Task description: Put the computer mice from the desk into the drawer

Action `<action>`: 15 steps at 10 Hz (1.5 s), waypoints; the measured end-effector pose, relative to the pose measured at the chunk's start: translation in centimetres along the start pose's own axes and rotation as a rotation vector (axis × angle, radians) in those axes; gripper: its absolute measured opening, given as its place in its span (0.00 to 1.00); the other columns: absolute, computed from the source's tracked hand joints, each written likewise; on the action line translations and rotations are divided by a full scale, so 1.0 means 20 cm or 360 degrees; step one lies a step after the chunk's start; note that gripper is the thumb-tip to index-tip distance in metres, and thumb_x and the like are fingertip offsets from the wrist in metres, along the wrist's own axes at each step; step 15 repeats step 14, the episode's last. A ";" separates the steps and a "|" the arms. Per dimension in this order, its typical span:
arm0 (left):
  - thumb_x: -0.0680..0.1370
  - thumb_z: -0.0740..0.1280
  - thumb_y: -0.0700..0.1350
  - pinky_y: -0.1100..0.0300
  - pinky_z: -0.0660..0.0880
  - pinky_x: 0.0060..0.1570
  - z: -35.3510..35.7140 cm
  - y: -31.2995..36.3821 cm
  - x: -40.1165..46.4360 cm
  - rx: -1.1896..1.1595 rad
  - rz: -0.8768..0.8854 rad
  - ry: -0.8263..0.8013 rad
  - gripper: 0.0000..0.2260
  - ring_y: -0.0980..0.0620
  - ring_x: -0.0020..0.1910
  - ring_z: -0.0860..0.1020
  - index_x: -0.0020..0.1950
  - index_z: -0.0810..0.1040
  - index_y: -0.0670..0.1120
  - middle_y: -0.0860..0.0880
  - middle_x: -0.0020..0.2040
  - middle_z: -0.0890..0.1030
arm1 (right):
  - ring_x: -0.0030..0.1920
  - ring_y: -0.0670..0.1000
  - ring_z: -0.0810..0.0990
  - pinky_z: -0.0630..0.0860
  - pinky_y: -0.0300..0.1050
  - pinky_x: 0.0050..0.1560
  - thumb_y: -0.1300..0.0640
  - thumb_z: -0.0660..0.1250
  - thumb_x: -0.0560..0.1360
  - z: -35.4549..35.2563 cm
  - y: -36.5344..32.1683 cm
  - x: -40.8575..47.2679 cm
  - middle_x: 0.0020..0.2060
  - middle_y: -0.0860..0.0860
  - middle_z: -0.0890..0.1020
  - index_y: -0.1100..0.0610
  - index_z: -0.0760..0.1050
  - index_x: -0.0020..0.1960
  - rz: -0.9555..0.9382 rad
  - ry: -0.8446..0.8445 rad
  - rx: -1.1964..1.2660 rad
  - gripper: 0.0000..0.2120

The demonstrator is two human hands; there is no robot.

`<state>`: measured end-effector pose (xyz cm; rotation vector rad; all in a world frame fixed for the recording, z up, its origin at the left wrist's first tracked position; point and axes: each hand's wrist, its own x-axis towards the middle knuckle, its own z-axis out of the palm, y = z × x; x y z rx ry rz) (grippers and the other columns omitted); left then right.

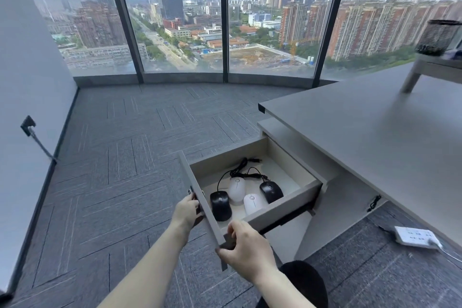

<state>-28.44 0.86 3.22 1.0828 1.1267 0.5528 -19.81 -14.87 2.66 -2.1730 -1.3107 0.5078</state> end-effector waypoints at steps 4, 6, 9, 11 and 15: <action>0.79 0.51 0.33 0.57 0.76 0.49 0.63 0.04 0.16 -0.0178 -0.0048 -0.0290 0.24 0.53 0.52 0.78 0.72 0.68 0.47 0.49 0.60 0.77 | 0.36 0.47 0.77 0.72 0.43 0.32 0.40 0.66 0.70 -0.25 0.45 0.11 0.36 0.46 0.79 0.49 0.69 0.42 0.0543 0.0444 0.0150 0.14; 0.79 0.52 0.32 0.50 0.73 0.62 0.96 0.04 0.24 -0.0220 -0.0117 -0.0362 0.26 0.47 0.64 0.74 0.76 0.63 0.47 0.48 0.72 0.70 | 0.36 0.52 0.78 0.70 0.45 0.29 0.36 0.66 0.71 -0.39 0.64 0.17 0.38 0.47 0.79 0.51 0.67 0.51 0.0898 0.0744 0.0175 0.22; 0.79 0.53 0.33 0.49 0.73 0.64 1.30 0.05 0.32 -0.0261 -0.0238 -0.0507 0.25 0.47 0.59 0.74 0.75 0.64 0.48 0.48 0.66 0.74 | 0.54 0.59 0.81 0.78 0.51 0.44 0.37 0.65 0.74 -0.53 0.88 0.29 0.60 0.57 0.80 0.55 0.65 0.69 0.1065 0.0863 0.0360 0.32; 0.80 0.53 0.36 0.49 0.73 0.63 1.38 0.03 0.36 -0.0376 -0.0258 -0.0457 0.21 0.44 0.57 0.76 0.73 0.69 0.46 0.52 0.46 0.77 | 0.53 0.57 0.83 0.79 0.51 0.46 0.36 0.62 0.75 -0.58 0.95 0.32 0.56 0.53 0.84 0.52 0.66 0.69 0.1056 0.0831 0.0314 0.30; 0.80 0.55 0.39 0.51 0.72 0.64 1.32 0.01 0.32 -0.0197 -0.0173 -0.0498 0.19 0.42 0.62 0.76 0.70 0.71 0.43 0.47 0.60 0.75 | 0.50 0.56 0.83 0.78 0.49 0.46 0.44 0.61 0.78 -0.59 0.90 0.31 0.51 0.52 0.85 0.52 0.73 0.61 0.1052 0.0717 0.0438 0.17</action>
